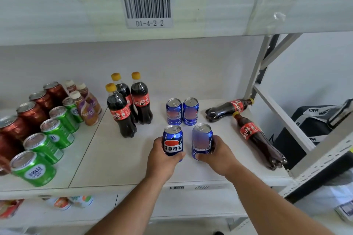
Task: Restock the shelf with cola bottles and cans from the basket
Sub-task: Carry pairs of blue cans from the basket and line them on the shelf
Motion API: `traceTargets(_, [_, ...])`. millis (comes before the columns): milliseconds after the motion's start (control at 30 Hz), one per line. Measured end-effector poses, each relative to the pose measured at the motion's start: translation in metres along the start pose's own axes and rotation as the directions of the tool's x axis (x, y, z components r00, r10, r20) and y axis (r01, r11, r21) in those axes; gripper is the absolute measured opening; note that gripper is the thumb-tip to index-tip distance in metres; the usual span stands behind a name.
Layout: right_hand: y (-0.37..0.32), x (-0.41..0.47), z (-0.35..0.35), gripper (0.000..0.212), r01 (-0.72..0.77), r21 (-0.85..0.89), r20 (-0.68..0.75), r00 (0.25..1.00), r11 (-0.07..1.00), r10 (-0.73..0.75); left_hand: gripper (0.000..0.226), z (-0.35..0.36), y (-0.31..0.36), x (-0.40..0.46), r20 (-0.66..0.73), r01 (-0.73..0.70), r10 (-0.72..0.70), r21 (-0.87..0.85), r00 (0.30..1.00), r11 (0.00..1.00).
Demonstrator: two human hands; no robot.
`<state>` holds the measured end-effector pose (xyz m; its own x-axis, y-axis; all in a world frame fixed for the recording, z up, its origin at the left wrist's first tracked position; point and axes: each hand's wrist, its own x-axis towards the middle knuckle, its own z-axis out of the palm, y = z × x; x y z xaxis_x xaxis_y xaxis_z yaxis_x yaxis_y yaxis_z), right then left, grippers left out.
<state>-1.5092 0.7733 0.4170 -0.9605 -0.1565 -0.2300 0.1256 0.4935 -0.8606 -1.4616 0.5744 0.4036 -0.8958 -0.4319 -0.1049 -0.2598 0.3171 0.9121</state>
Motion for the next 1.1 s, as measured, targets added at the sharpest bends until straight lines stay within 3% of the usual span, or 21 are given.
traceTargets(700, [-0.001,0.035,0.017,0.083,0.090,-0.011,0.065,0.994,0.996,-0.089,0.081,0.021,-0.023,0.041,0.026,-0.171,0.174,-0.101,0.984,0.980])
traceTargets(933, [-0.005,0.010,0.031,0.088,-0.020,-0.019,-0.181,0.983,1.000,0.016,0.073,0.016,-0.026,0.028,0.039,-0.201,0.202,-0.046,0.979,0.979])
traceTargets(1100, [-0.009,0.006,0.038,0.052,-0.042,-0.020,-0.217,0.976,0.999,0.037,0.062,0.019,-0.029,0.025,0.009,-0.150,0.150,-0.025,0.989,0.988])
